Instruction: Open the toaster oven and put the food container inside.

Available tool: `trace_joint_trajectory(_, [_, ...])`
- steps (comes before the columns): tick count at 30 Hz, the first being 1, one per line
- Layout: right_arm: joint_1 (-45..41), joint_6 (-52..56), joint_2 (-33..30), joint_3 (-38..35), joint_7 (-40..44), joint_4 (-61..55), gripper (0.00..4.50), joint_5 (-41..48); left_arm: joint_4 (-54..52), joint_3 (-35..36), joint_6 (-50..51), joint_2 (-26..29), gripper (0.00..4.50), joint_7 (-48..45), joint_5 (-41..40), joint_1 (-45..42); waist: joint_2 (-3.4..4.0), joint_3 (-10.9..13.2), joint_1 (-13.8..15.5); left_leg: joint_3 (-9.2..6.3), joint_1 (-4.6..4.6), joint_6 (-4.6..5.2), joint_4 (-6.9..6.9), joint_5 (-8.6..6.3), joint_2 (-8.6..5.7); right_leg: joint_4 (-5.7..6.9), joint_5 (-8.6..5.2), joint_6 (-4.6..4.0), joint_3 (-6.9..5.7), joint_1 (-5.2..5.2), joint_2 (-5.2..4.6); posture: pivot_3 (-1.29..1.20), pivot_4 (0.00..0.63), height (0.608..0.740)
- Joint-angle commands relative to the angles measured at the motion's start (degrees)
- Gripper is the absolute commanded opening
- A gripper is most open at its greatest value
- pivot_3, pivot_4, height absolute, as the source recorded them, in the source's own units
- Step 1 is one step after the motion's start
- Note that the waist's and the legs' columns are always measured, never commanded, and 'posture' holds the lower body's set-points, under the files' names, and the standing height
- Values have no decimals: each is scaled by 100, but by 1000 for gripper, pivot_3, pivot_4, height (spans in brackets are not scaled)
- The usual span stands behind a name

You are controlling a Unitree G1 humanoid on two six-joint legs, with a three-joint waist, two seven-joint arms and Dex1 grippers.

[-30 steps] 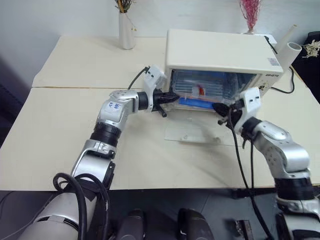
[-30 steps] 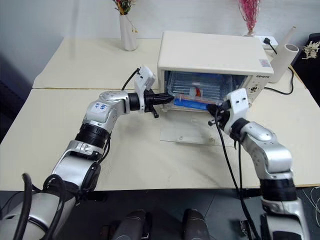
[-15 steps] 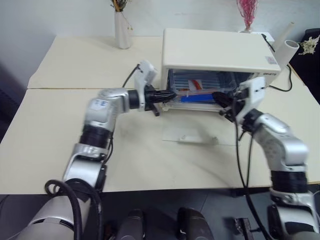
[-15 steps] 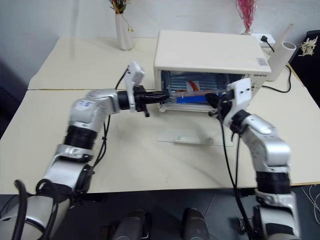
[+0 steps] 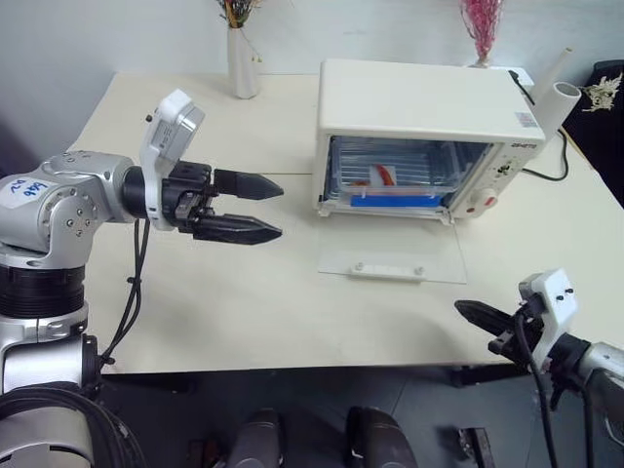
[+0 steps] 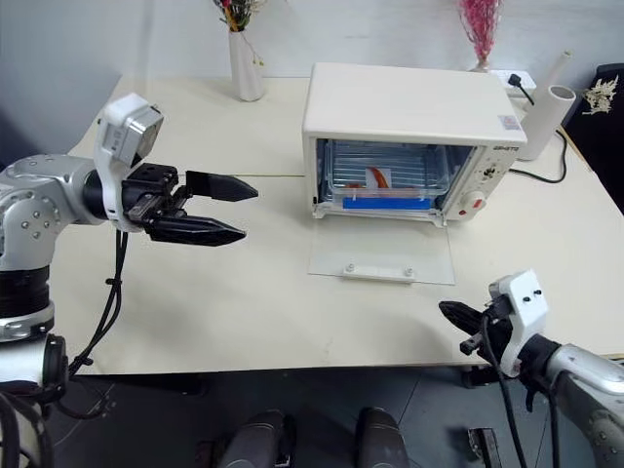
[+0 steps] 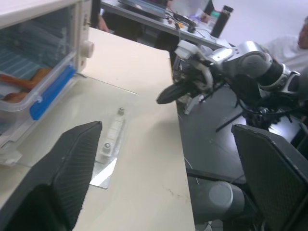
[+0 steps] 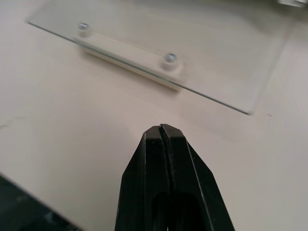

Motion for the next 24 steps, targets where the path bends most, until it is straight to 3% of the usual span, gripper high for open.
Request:
trace_joint_trajectory(1, [-261, -454, 405, 345, -504, 346, 0, -561, -107, 38, -182, 167, 4462, -133, -74, -12, 0, 0, -13, 2, -1, 0, -1, 0, 1, 0, 0, 0, 1, -3, 1, 0, 150, 740])
trace_joint_trajectory(12, [-1264, -1188, 999, 969, -802, 1436, 0, -1367, 10, -155, -645, 307, 4462, -171, 163, -106, 2, 1, 3, 5, -11, -1, -2, 0, 0, 0, -1, -1, 2, -14, 2, 0, 150, 740])
trace_joint_trajectory(20, [-2528, -643, 379, 70, -599, 1054, 0, -438, 275, -172, -1138, 561, 4462, -200, 538, 25, 14, 8, -9, 8, -14, -1, -4, 0, 1, 1, -1, -1, 2, -20, 2, 0, 150, 740])
trace_joint_trajectory(24, [-2717, -340, -35, -140, -373, 994, 0, -126, 384, -135, -1319, 582, 4462, -147, 649, 81, 15, 9, 21, 2, -15, -1, -7, 0, 4, 1, -1, -1, -5, -20, 4, 0, 150, 740])
